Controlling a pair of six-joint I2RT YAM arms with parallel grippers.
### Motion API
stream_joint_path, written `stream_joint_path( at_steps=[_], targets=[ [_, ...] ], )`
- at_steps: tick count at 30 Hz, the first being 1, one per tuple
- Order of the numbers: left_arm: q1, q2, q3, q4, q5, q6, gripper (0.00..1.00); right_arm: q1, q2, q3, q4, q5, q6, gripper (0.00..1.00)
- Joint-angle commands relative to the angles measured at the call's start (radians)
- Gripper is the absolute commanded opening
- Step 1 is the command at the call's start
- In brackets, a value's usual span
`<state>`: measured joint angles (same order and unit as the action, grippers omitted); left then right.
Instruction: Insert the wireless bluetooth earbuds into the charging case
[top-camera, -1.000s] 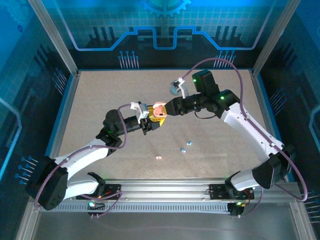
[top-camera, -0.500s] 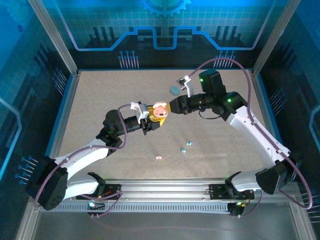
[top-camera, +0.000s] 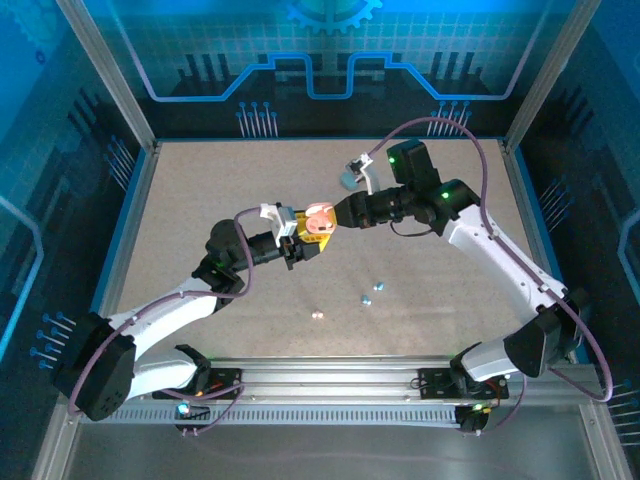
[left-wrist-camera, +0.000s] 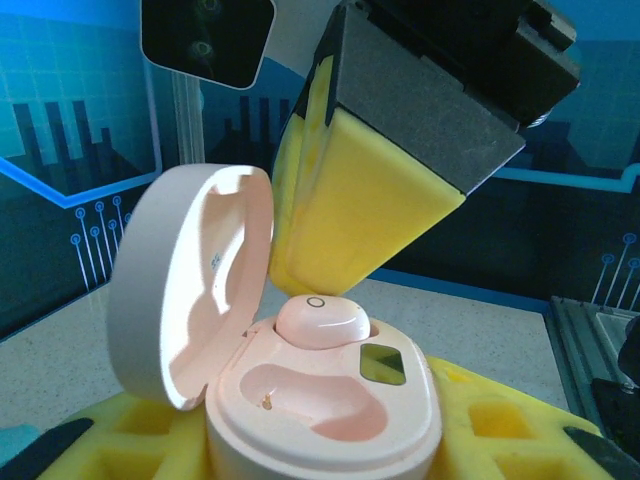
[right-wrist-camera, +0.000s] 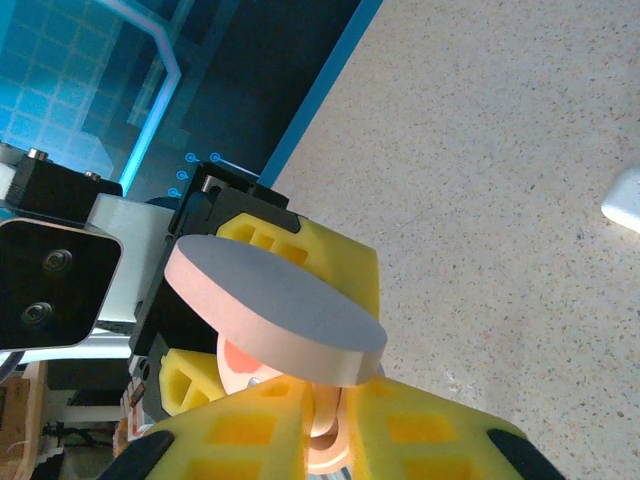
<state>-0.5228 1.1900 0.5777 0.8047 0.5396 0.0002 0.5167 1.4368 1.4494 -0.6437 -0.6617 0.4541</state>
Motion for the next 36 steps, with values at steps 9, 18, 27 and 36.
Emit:
stream_joint_path(
  at_steps=[9, 18, 27, 36],
  targets=[
    [-0.008, -0.052, 0.000, 0.017, -0.092, 0.025, 0.32, -0.011, -0.140, -0.008, -0.011, 0.105, -0.002, 0.29],
    [-0.006, -0.190, -0.033, -0.082, -0.254, 0.083, 0.32, -0.075, -0.210, -0.240, -0.025, 0.230, -0.039, 0.34],
    [-0.005, -0.347, 0.000, -0.206, -0.293, 0.134, 0.32, 0.119, 0.118, -0.320, -0.018, 0.190, 0.058, 0.33],
    [-0.006, -0.389, 0.007, -0.239, -0.275, 0.126, 0.32, 0.330, 0.287, -0.333, 0.046, 0.266, 0.253, 0.41]
  ],
)
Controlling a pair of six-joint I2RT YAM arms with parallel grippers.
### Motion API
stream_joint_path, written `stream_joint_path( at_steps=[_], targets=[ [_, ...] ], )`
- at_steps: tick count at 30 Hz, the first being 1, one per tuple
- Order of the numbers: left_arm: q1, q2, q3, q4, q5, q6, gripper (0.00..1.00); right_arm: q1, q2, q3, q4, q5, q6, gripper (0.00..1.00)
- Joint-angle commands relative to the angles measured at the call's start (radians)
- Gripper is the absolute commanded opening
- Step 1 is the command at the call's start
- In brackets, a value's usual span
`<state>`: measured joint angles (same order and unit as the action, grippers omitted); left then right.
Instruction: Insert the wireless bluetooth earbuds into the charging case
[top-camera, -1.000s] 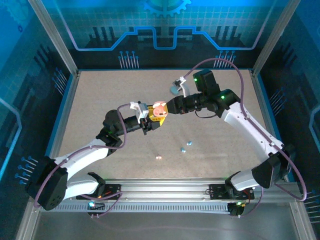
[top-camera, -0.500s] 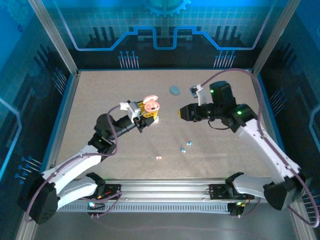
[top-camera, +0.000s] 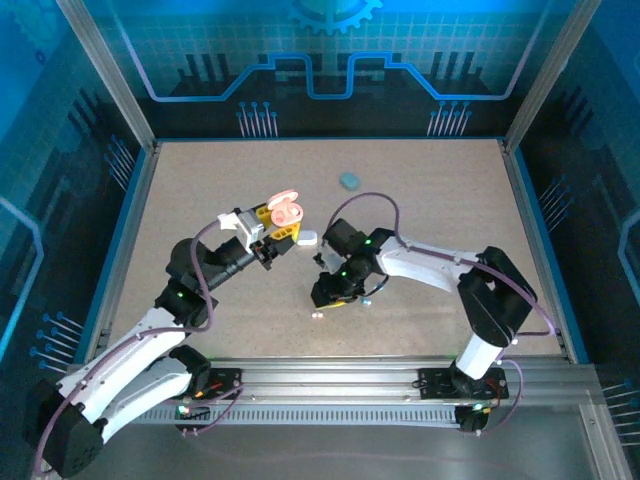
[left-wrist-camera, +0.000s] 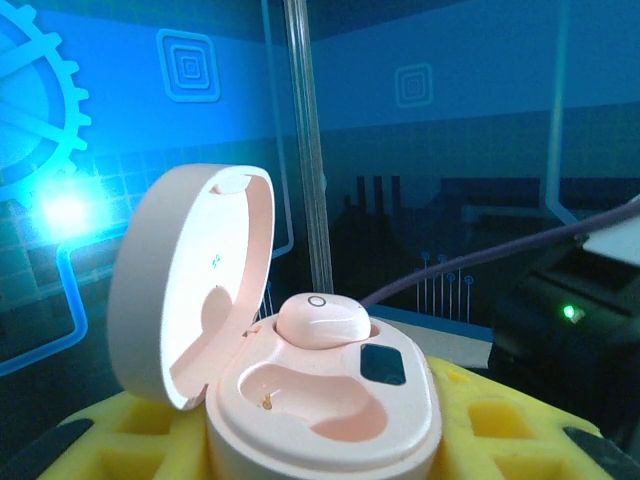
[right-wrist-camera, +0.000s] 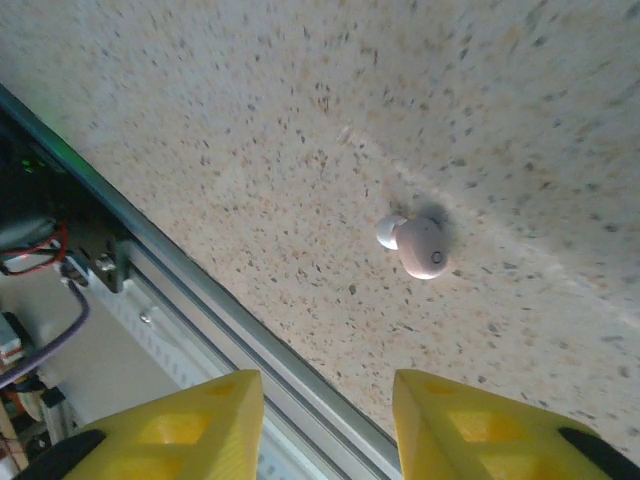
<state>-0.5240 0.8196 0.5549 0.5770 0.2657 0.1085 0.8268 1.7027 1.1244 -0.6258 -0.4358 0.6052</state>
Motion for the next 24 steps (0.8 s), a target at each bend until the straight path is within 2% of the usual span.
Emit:
stream_joint_path(
  at_steps=[1, 5, 12, 24],
  targets=[
    [-0.004, -0.020, 0.028, -0.013, 0.002, 0.014, 0.32, 0.026, 0.033, -0.007, 0.032, 0.043, 0.123, 0.41],
    [-0.005, -0.024, 0.021, -0.019, 0.018, 0.007, 0.32, 0.059, 0.074, -0.020, 0.087, 0.024, 0.175, 0.41],
    [-0.004, -0.052, 0.004, -0.066, 0.041, 0.010, 0.32, 0.114, 0.141, -0.009, 0.087, 0.100, 0.260, 0.42],
    [-0.005, -0.083, -0.009, -0.094, 0.030, 0.027, 0.32, 0.100, 0.188, 0.042, 0.059, 0.186, 0.265, 0.43]
  ],
)
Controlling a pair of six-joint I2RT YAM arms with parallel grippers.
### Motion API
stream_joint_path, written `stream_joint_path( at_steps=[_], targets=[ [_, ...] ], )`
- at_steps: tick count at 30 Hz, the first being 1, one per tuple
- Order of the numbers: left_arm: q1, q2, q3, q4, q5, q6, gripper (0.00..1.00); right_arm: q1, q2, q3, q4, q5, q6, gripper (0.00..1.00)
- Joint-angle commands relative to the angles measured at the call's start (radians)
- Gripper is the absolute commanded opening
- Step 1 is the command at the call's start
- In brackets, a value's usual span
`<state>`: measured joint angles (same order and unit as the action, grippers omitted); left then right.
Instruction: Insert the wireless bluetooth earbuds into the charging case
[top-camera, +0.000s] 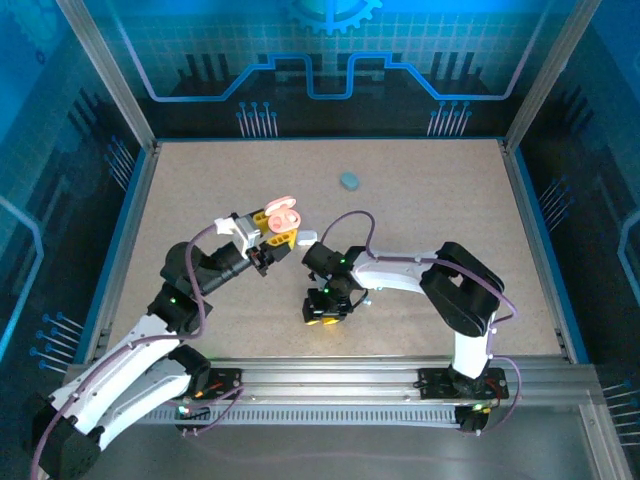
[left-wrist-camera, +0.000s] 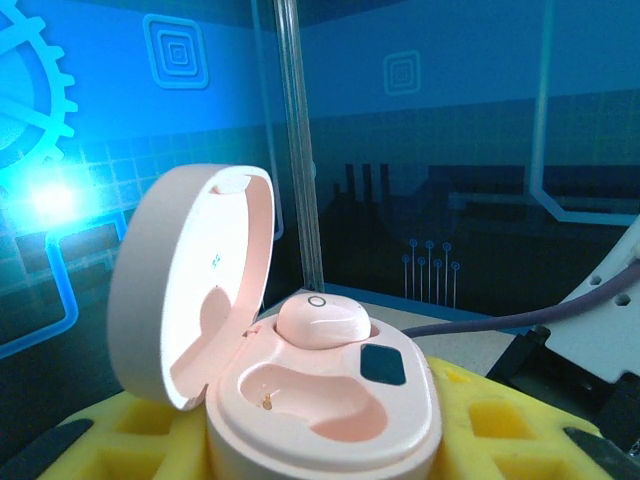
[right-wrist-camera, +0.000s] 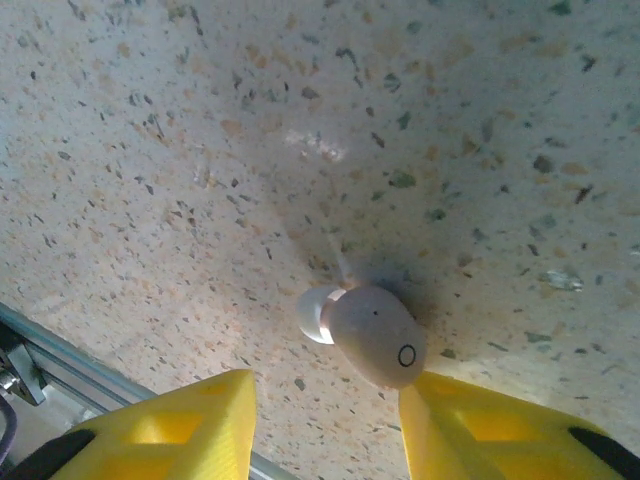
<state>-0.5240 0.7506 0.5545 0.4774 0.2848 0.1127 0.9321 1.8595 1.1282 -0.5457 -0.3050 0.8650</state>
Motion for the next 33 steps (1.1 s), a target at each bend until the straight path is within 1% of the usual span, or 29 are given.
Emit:
stream_joint_path(
  at_steps=[1, 5, 8, 20, 33],
  targets=[
    [-0.004, -0.014, -0.008, 0.005, 0.011, 0.023, 0.32, -0.007, 0.035, 0.042, -0.022, 0.058, 0.003, 0.43],
    [-0.004, -0.008, -0.008, 0.007, 0.004, 0.028, 0.32, -0.006, 0.045, 0.076, -0.041, 0.081, -0.026, 0.41],
    [-0.004, 0.001, -0.007, 0.013, 0.004, 0.027, 0.33, -0.004, 0.049, 0.096, -0.054, 0.097, -0.042, 0.38],
    [-0.004, 0.030, -0.001, 0.024, 0.000, 0.032, 0.33, 0.002, 0.129, 0.205, -0.119, 0.121, -0.117, 0.37],
    [-0.004, 0.037, -0.004, 0.026, -0.007, 0.034, 0.33, 0.026, 0.214, 0.331, -0.285, 0.183, -0.175, 0.30]
  ],
)
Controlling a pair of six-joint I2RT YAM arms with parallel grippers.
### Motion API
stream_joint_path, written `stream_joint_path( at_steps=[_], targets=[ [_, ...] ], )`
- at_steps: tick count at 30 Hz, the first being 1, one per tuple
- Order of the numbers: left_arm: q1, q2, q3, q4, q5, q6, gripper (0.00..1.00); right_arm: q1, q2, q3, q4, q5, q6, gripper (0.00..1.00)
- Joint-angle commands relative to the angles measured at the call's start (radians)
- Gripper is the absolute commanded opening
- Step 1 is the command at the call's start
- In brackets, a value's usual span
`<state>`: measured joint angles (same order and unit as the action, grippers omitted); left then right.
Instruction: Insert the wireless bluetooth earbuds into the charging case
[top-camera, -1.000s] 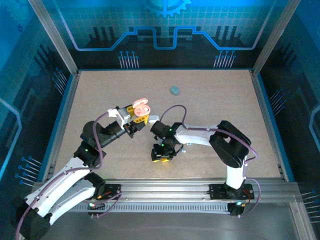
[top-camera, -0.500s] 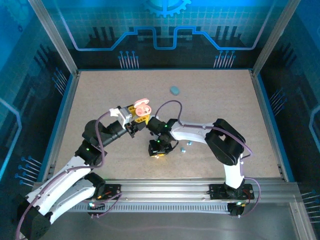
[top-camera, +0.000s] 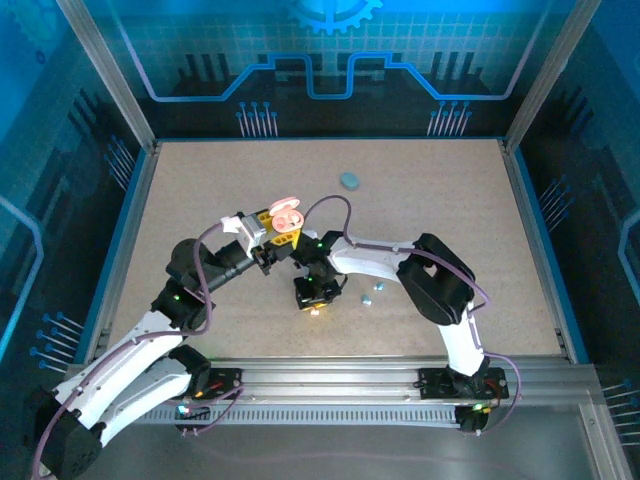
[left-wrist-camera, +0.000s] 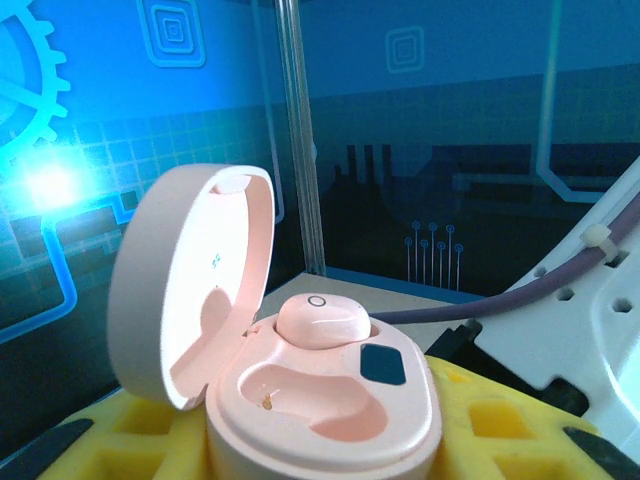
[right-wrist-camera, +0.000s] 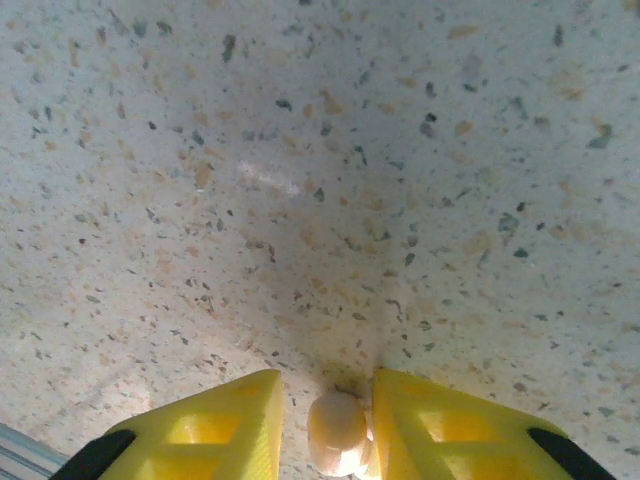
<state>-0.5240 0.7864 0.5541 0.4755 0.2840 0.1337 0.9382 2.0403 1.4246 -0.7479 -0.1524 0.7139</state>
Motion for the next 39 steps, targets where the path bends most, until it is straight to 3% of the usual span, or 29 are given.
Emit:
stream_joint_path(
  at_steps=[1, 15, 28, 39],
  targets=[
    [-0.002, 0.001, -0.003, 0.028, -0.006, 0.014, 0.33, 0.022, 0.037, 0.039, -0.089, 0.030, -0.026, 0.30],
    [-0.003, -0.006, -0.005, 0.029, -0.005, 0.010, 0.33, 0.040, 0.069, 0.101, -0.172, 0.051, -0.051, 0.27],
    [-0.004, -0.001, -0.005, 0.032, -0.006, 0.009, 0.33, 0.036, 0.077, 0.100, -0.144, 0.027, -0.047, 0.29],
    [-0.003, 0.001, -0.008, 0.035, -0.003, 0.006, 0.33, 0.030, 0.064, 0.084, -0.114, 0.017, -0.034, 0.24]
  ],
)
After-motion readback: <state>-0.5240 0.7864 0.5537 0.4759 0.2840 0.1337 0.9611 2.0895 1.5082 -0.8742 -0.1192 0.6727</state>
